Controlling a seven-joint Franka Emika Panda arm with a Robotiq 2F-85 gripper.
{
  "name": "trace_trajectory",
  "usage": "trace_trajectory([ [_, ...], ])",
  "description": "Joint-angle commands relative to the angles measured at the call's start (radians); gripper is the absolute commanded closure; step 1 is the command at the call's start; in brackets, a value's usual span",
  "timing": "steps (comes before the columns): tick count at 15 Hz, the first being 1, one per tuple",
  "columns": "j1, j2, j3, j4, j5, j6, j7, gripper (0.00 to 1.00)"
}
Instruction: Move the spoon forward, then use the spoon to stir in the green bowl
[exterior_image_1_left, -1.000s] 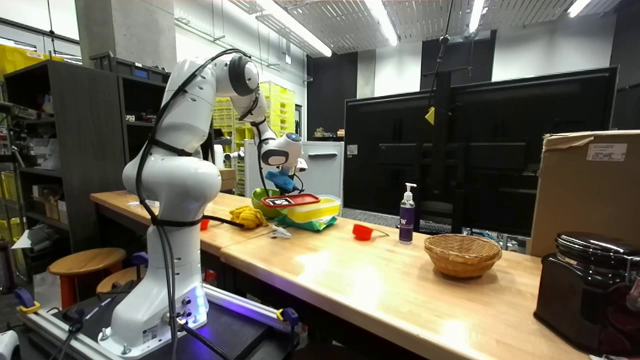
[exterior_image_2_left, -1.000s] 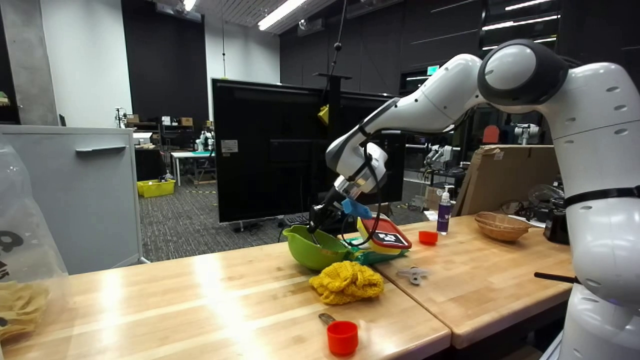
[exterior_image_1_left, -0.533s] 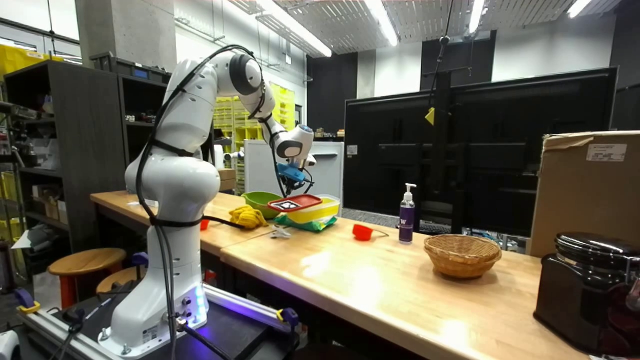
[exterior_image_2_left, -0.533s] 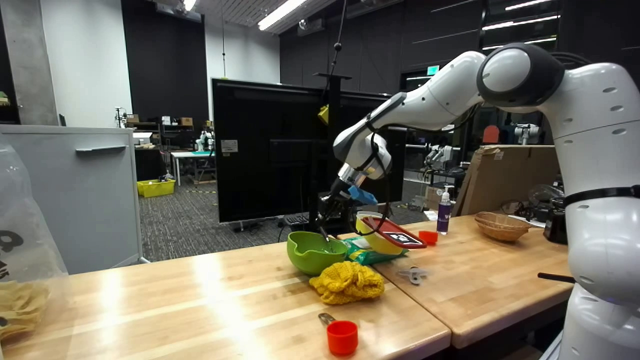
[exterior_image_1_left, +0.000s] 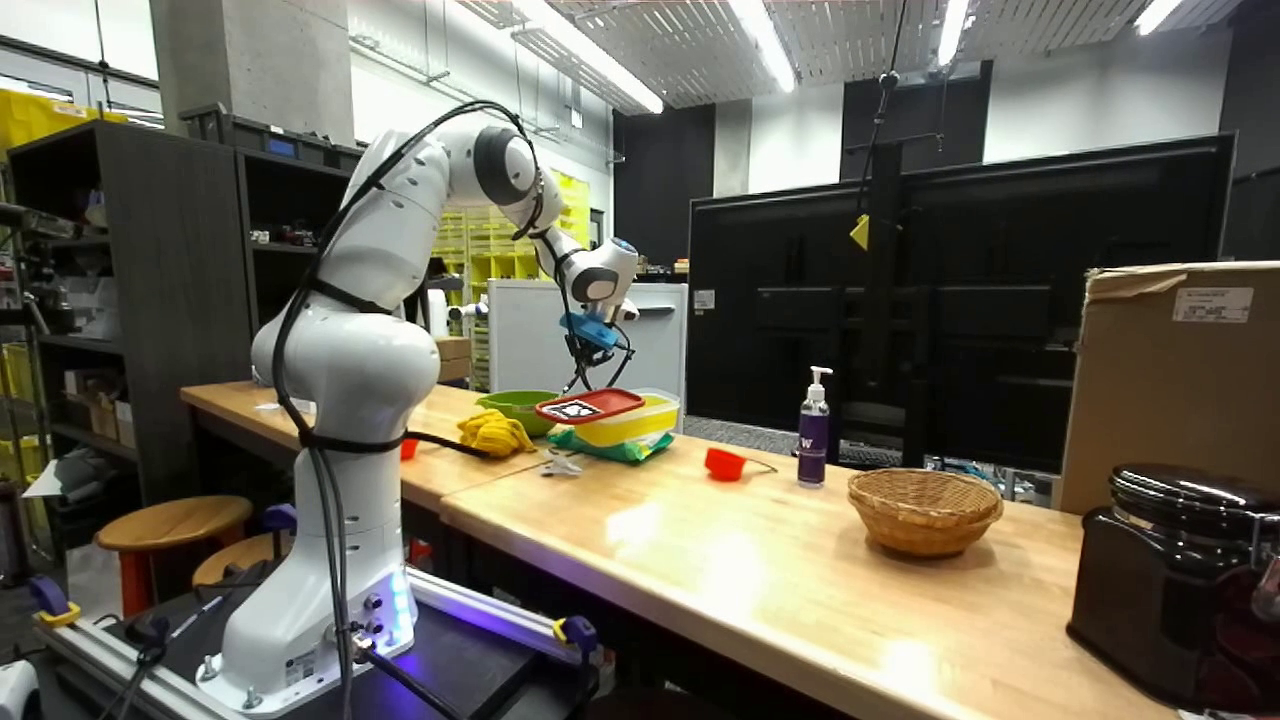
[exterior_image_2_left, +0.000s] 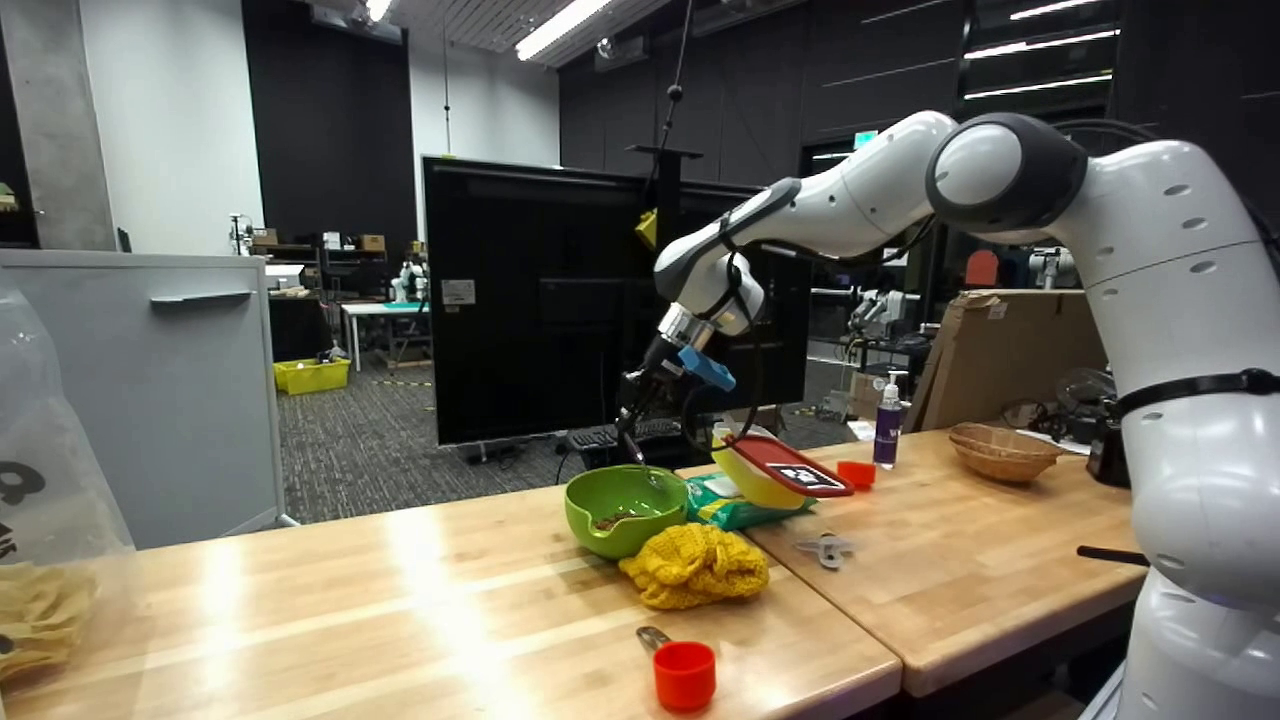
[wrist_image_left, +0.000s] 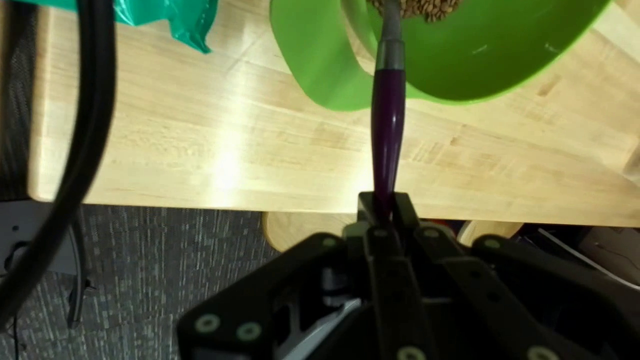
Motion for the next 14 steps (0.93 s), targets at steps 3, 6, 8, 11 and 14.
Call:
trace_trajectory([
  [3,0.003,0.094,0.050,0.119,0.003,0.020,0.088,0.99],
  [6,0.009,0.106,0.076,0.111,0.019,0.070,0.121,0.99],
  [8,0.016,0.098,0.092,0.076,0.040,0.136,0.143,0.99],
  [11,0.033,0.073,0.114,0.000,0.073,0.247,0.190,0.99],
  [14,0.048,0.039,0.137,-0.089,0.114,0.374,0.228,0.99],
])
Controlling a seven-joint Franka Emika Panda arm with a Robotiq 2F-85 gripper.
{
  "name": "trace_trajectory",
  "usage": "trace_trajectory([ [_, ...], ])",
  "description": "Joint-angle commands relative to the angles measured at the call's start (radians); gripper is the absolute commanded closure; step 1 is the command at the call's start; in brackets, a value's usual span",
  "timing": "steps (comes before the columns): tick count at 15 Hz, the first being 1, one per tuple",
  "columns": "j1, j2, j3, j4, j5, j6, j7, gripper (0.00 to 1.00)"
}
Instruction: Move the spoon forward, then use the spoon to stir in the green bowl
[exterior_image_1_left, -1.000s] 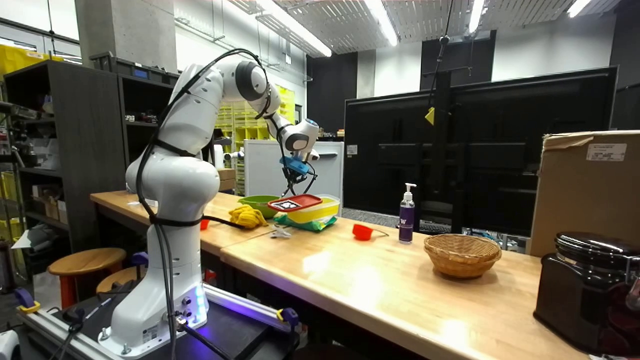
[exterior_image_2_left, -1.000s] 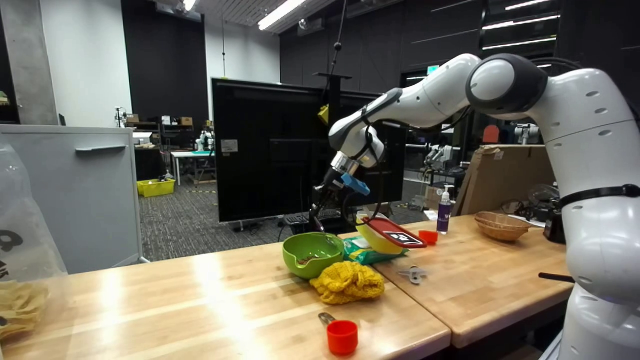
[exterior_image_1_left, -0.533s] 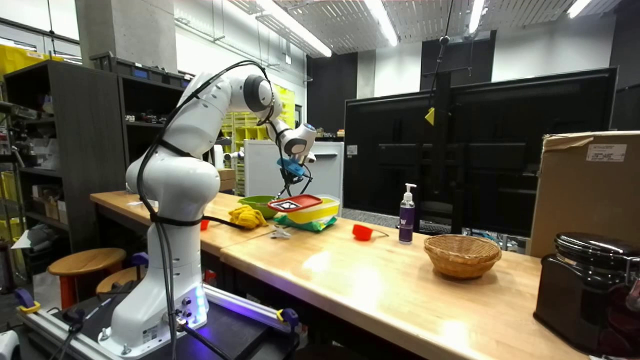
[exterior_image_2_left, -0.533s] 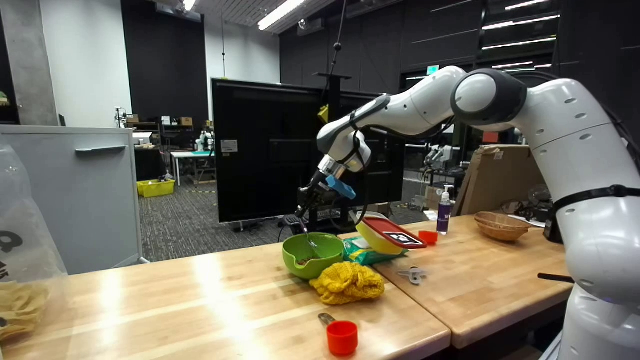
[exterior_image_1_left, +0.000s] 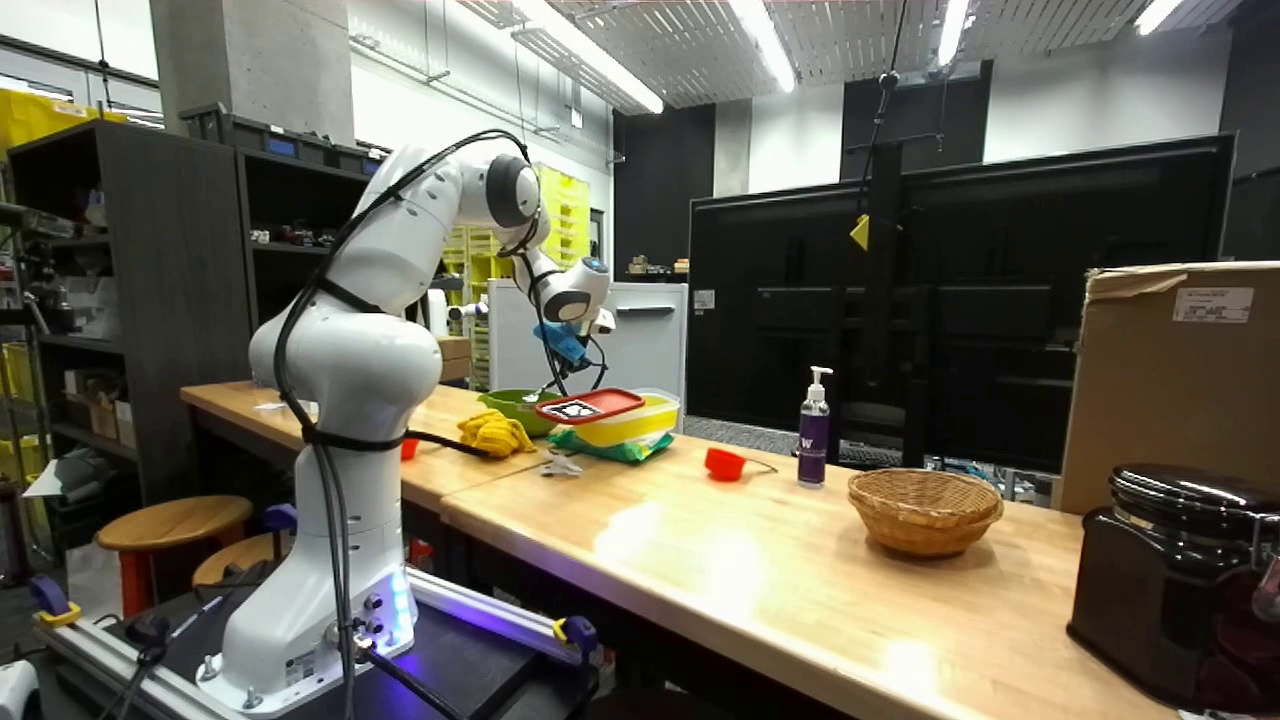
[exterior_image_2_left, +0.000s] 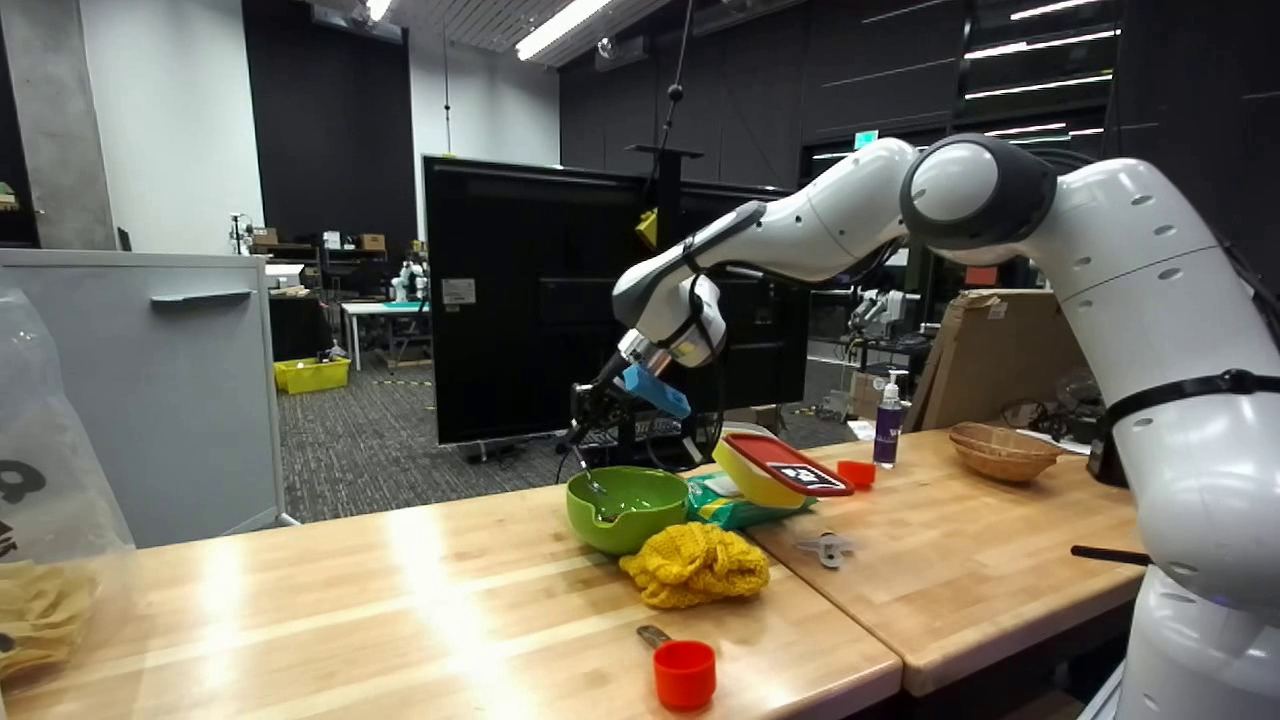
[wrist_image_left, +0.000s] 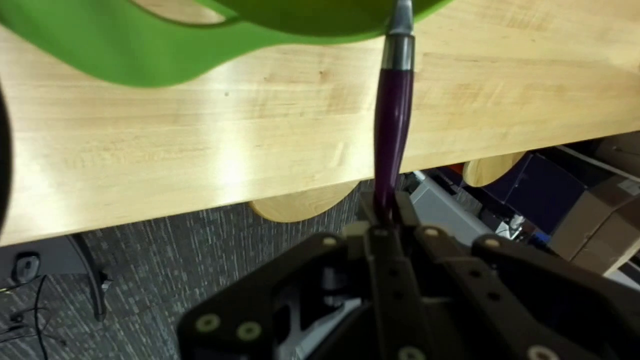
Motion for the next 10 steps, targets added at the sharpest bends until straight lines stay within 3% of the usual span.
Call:
trace_trajectory([
  [1,0.015,-0.070,0.030,-0.137,0.053,0.149,0.052,0.99],
  [6,0.035,-0.134,0.051,-0.269,0.112,0.311,0.085,0.99],
  [10,0.062,-0.193,0.016,-0.337,0.063,0.325,0.152,0.99],
])
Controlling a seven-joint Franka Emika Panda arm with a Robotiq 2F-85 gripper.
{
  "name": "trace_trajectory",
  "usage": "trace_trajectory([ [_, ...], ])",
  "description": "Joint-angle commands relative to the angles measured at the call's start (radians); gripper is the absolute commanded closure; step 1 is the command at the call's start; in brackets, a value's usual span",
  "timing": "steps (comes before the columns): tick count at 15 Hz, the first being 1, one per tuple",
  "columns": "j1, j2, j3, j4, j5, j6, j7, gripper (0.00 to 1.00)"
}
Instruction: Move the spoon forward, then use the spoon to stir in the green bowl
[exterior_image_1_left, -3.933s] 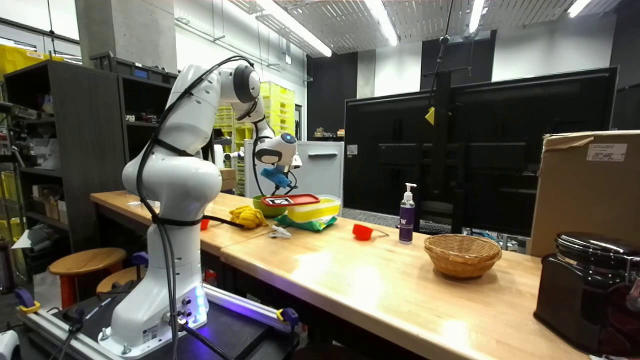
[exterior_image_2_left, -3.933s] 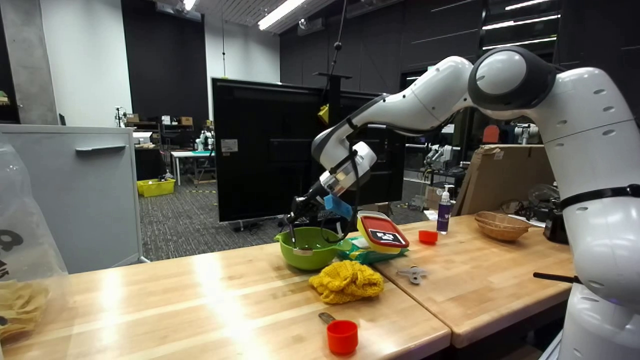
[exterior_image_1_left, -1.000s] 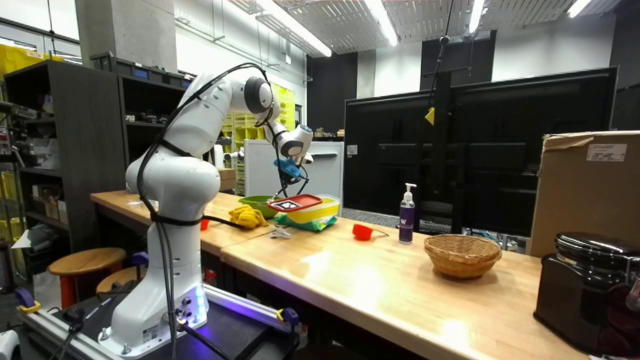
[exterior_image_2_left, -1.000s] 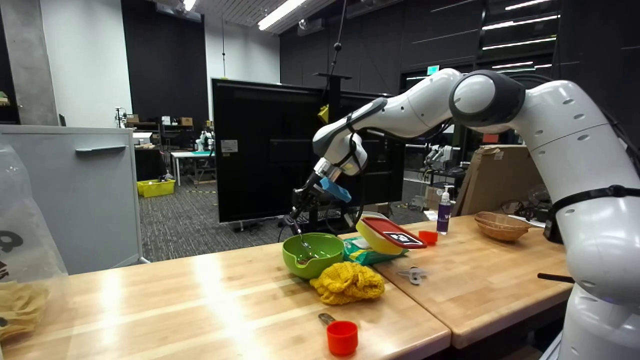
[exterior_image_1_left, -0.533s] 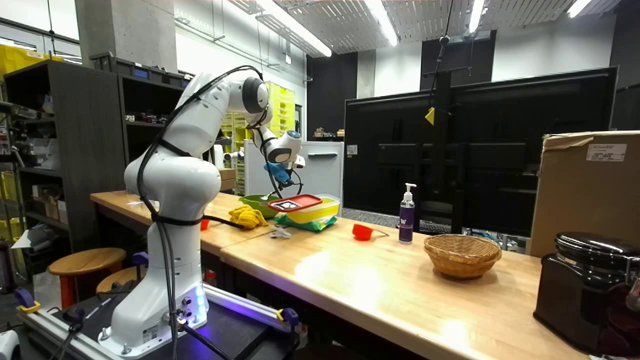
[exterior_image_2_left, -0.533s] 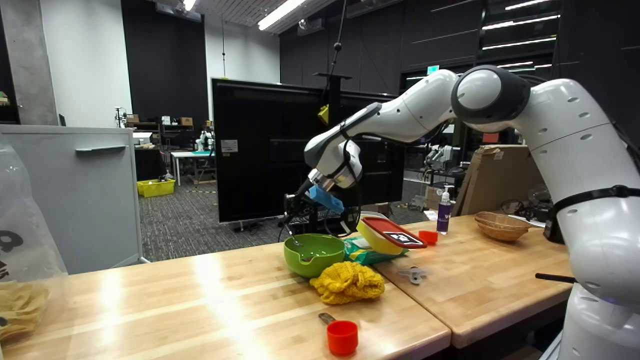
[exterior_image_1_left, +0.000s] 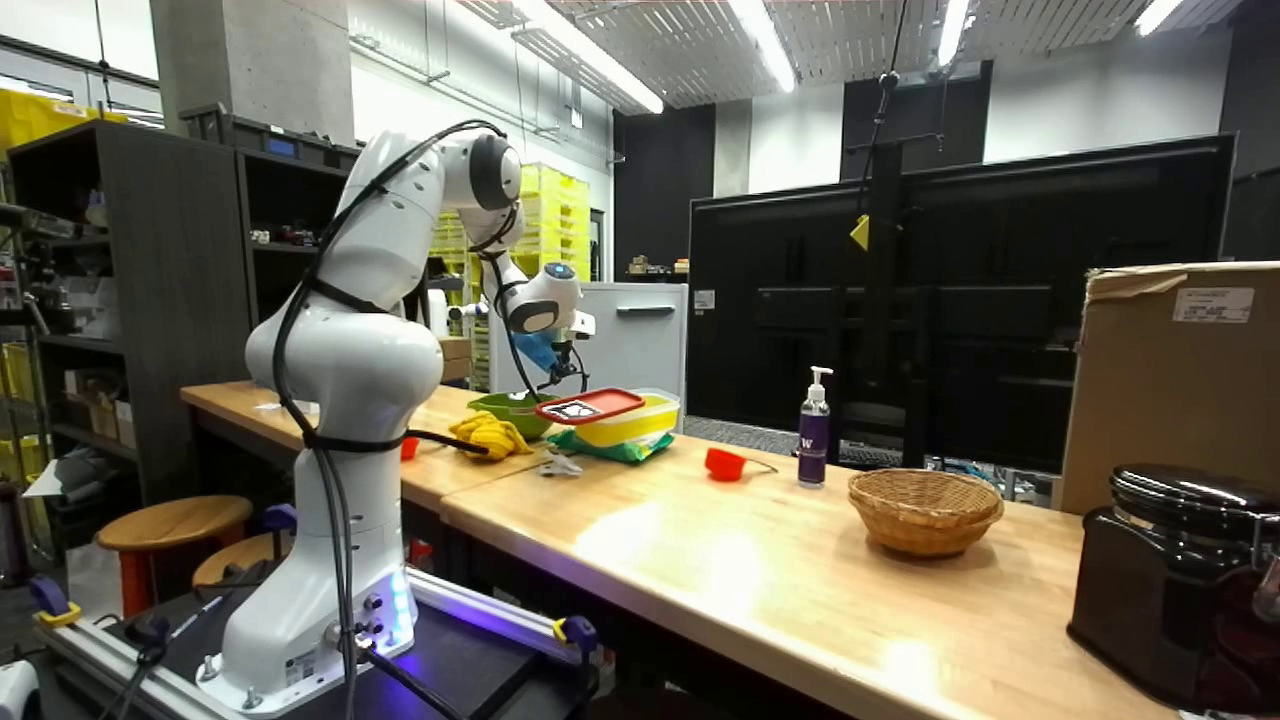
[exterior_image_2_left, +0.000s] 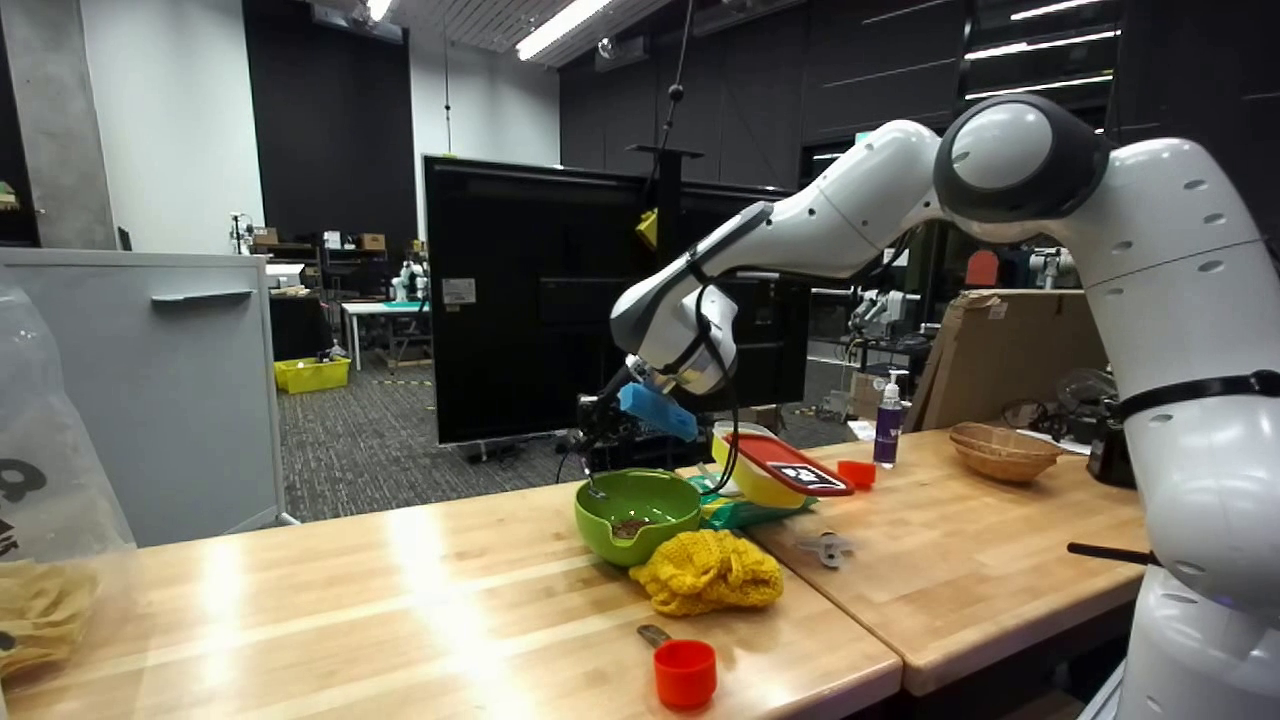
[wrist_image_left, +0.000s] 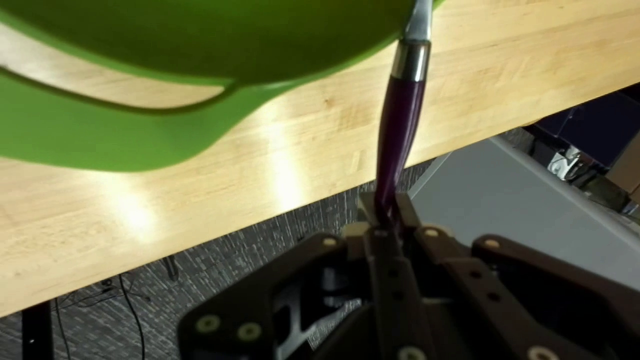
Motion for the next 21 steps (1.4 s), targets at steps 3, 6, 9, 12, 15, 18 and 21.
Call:
trace_trajectory([
  [3,0.050,-0.123,-0.077,-0.110,-0.113,-0.049,0.115,0.99],
  [6,0.059,-0.153,-0.127,-0.093,-0.329,-0.155,0.242,0.99],
  [9,0.063,-0.165,-0.145,-0.038,-0.462,-0.245,0.322,0.99],
  [12,0.067,-0.170,-0.139,-0.021,-0.488,-0.241,0.374,0.99],
  [15,0.091,-0.192,-0.155,-0.074,-0.514,-0.161,0.474,0.99],
  [18,0.131,-0.193,-0.186,-0.125,-0.572,-0.040,0.601,0.99],
  [21,0.197,-0.209,-0.257,-0.194,-0.701,0.051,0.777,0.99],
])
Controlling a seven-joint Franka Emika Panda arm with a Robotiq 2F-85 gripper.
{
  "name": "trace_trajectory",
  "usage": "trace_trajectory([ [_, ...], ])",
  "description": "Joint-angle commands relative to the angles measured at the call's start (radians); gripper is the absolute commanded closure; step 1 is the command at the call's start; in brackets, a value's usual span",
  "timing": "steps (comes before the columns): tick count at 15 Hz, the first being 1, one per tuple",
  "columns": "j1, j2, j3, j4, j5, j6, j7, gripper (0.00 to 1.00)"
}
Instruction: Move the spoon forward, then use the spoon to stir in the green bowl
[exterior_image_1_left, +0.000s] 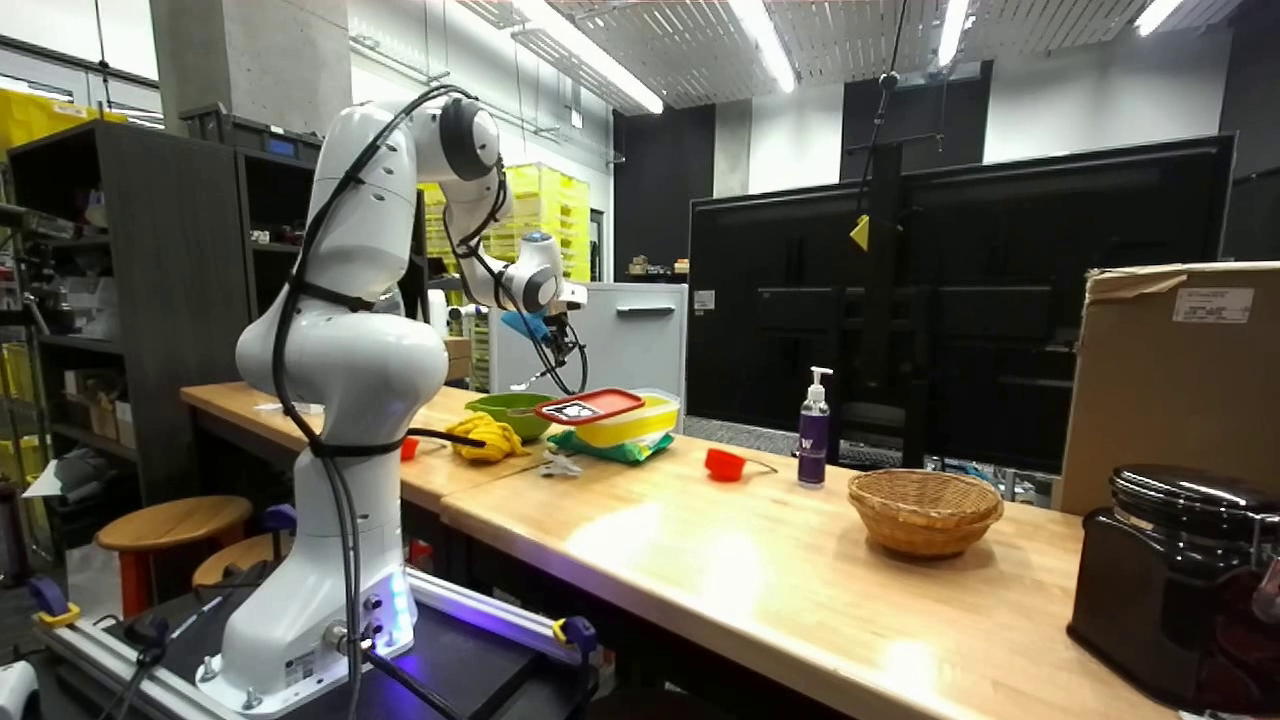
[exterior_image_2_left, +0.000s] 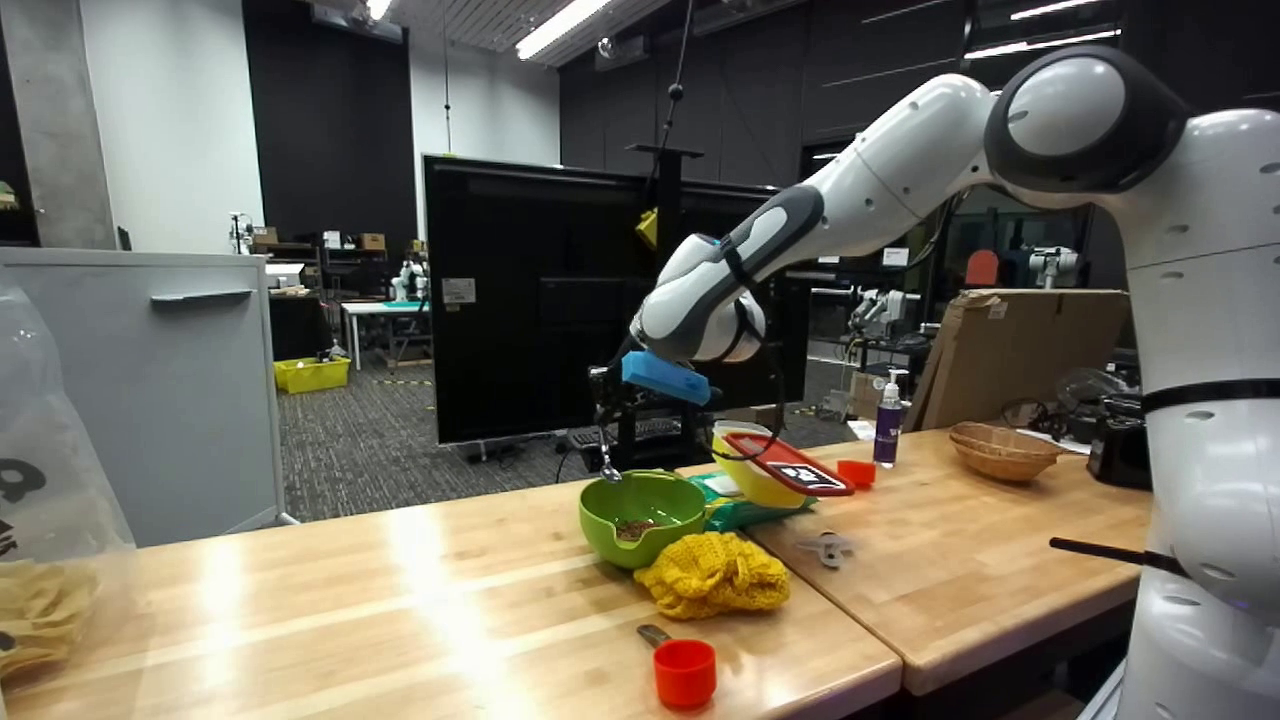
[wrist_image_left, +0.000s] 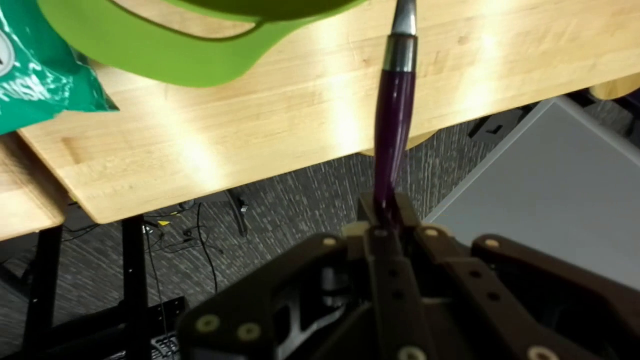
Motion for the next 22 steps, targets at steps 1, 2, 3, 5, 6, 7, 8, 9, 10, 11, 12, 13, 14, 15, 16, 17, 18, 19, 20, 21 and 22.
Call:
trace_trajectory([
  [1,0.091,-0.060,-0.110,-0.112,-0.154,0.084,0.207,0.99],
  [2,0.117,-0.064,-0.145,-0.126,-0.205,0.094,0.260,0.99],
  [3,0.142,-0.068,-0.182,-0.139,-0.260,0.100,0.313,0.99],
  [5,0.194,-0.073,-0.252,-0.151,-0.372,0.103,0.417,0.99],
  [6,0.214,-0.070,-0.282,-0.153,-0.424,0.109,0.465,0.99],
  [7,0.237,-0.068,-0.310,-0.152,-0.474,0.110,0.519,0.99],
  [8,0.253,-0.063,-0.330,-0.151,-0.515,0.118,0.558,0.99],
  [9,0.264,-0.065,-0.344,-0.152,-0.544,0.120,0.586,0.99],
  [10,0.276,-0.064,-0.357,-0.149,-0.573,0.120,0.612,0.99],
  [11,0.291,-0.064,-0.369,-0.145,-0.599,0.115,0.641,0.99],
  [12,0.301,-0.064,-0.378,-0.143,-0.621,0.112,0.664,0.99],
  [13,0.309,-0.061,-0.382,-0.142,-0.636,0.115,0.682,0.99],
  [14,0.316,-0.060,-0.385,-0.142,-0.647,0.113,0.695,0.99],
  [15,0.321,-0.059,-0.385,-0.142,-0.654,0.114,0.705,0.99],
  [16,0.325,-0.058,-0.385,-0.143,-0.659,0.116,0.713,0.88],
  [17,0.324,-0.061,-0.378,-0.146,-0.651,0.112,0.710,0.68],
  [18,0.315,-0.071,-0.370,-0.156,-0.636,0.111,0.691,0.64],
  [19,0.310,-0.072,-0.363,-0.157,-0.626,0.109,0.679,0.58],
  [20,0.298,-0.077,-0.346,-0.161,-0.604,0.101,0.652,0.53],
  [21,0.283,-0.080,-0.323,-0.164,-0.572,0.091,0.616,0.45],
  [22,0.257,-0.083,-0.285,-0.166,-0.517,0.077,0.554,0.39],
])
